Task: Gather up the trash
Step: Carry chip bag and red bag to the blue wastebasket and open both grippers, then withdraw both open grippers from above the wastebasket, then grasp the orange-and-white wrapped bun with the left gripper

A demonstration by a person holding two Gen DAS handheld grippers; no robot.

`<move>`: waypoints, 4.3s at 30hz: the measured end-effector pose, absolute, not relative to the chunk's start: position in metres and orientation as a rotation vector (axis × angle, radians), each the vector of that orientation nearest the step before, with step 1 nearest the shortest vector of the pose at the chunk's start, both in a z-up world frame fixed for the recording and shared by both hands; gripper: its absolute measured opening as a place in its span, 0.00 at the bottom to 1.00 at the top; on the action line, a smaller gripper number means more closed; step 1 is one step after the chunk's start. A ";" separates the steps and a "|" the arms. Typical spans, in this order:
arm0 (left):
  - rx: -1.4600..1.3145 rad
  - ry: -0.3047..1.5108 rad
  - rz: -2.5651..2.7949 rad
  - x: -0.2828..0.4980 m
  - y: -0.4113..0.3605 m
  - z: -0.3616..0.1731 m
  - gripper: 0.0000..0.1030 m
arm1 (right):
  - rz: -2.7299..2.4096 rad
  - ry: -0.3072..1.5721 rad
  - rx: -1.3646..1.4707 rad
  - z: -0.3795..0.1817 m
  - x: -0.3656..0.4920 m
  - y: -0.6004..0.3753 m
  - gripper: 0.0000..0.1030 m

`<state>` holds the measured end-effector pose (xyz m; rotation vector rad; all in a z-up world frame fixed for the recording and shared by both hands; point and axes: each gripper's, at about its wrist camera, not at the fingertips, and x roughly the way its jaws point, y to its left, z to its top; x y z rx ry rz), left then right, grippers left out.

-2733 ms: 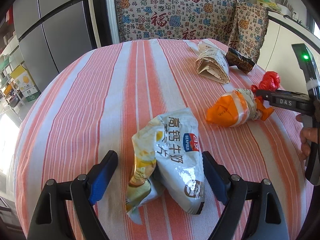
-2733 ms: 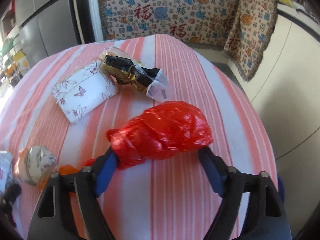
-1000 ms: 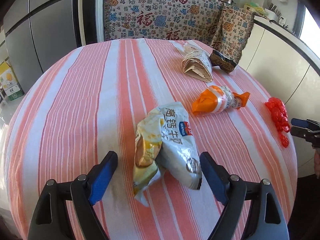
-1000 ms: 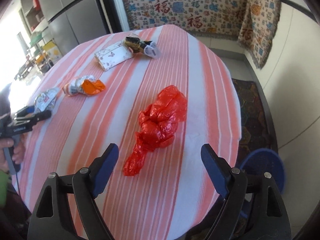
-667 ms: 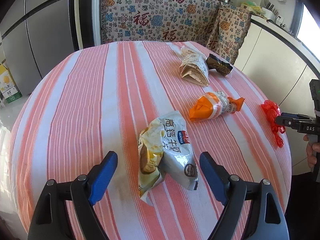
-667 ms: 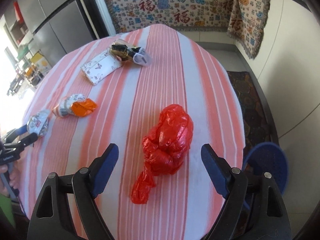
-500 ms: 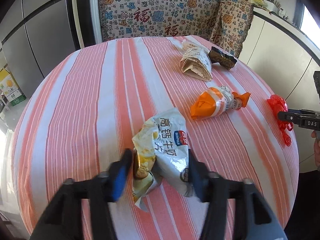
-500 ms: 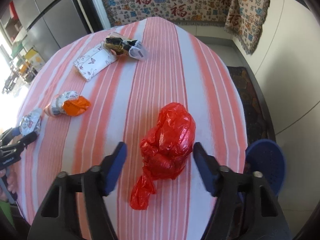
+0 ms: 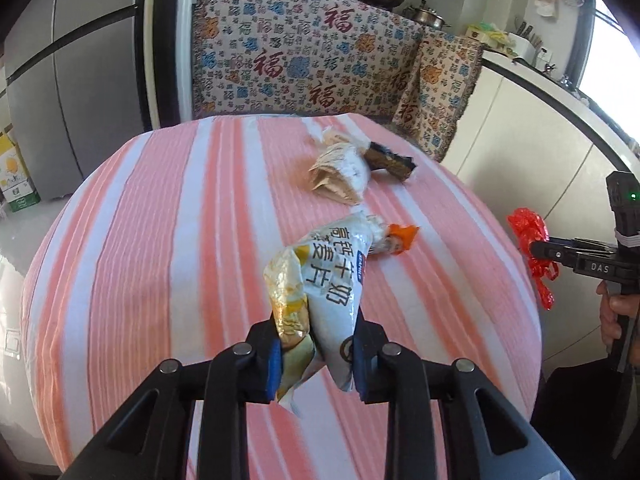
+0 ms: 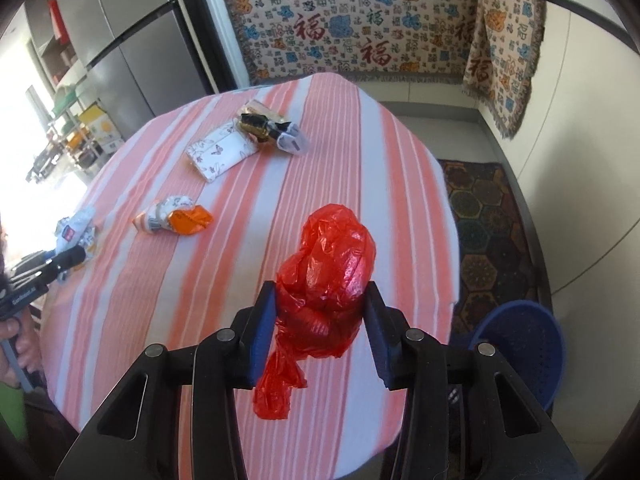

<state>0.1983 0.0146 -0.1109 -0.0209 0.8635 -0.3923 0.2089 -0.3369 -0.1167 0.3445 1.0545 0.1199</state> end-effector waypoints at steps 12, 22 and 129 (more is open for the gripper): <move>0.044 0.853 -0.739 0.186 -0.191 -0.087 0.26 | -0.101 1.057 0.391 -0.130 0.145 -0.468 0.42; 0.075 0.940 -0.883 0.185 -0.358 -0.127 0.26 | -0.261 1.112 0.459 -0.185 0.108 -0.557 0.42; 0.120 0.861 -0.378 0.266 0.004 -0.165 0.42 | 0.137 1.005 0.170 -0.176 0.220 -0.238 0.99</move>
